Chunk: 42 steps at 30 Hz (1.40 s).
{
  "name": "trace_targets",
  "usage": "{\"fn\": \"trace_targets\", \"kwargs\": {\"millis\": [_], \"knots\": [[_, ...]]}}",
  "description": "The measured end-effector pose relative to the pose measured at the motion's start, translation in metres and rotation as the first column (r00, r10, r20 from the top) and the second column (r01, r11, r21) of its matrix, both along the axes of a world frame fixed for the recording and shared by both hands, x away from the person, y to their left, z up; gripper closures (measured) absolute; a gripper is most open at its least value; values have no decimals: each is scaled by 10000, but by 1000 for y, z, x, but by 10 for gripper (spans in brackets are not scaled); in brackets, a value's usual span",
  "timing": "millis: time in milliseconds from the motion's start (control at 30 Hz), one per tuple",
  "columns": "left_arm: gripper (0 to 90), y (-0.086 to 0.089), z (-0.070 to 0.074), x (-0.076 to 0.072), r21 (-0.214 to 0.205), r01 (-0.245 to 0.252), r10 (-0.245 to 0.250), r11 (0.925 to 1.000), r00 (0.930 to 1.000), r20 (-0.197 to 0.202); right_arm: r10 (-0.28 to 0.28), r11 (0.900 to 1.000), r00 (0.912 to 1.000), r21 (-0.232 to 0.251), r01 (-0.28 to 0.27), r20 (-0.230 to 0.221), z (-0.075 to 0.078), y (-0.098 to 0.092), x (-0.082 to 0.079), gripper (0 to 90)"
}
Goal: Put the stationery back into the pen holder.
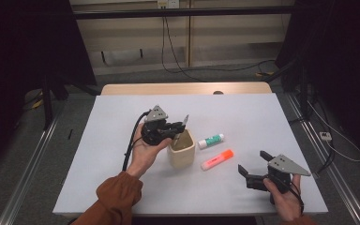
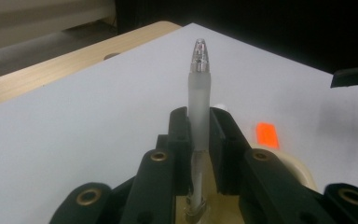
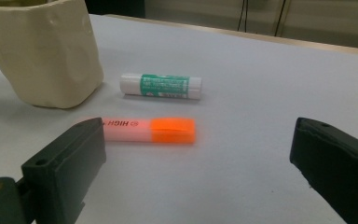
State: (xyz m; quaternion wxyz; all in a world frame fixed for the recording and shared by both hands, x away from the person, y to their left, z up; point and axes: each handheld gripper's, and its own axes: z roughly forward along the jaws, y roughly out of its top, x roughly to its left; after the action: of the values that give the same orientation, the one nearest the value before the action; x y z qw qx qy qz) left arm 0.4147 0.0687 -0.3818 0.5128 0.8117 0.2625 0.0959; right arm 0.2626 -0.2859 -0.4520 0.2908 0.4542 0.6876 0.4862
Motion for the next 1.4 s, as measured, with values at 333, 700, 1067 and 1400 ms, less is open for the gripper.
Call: {"fn": "trace_targets", "kwargs": {"millis": [333,700,1067,1400], "knots": [[684,2,0,-1,85,227,-225,9997,9995,-216,21,10000,10000,-10,-21,-9,0,0,0,33],[265,10,6,-4,205,-314,321,9993,9989,-339,50,10000,10000,-7,-50,-14,0,0,0,33],[53,25,13,-16,409,-650,650,9970,9979,21,59,10000,10000,5,-59,-31,0,0,0,33],[50,52,4,-28,408,-1193,1199,9920,9927,-136,75,10000,10000,4,-75,-13,0,0,0,34]]}}
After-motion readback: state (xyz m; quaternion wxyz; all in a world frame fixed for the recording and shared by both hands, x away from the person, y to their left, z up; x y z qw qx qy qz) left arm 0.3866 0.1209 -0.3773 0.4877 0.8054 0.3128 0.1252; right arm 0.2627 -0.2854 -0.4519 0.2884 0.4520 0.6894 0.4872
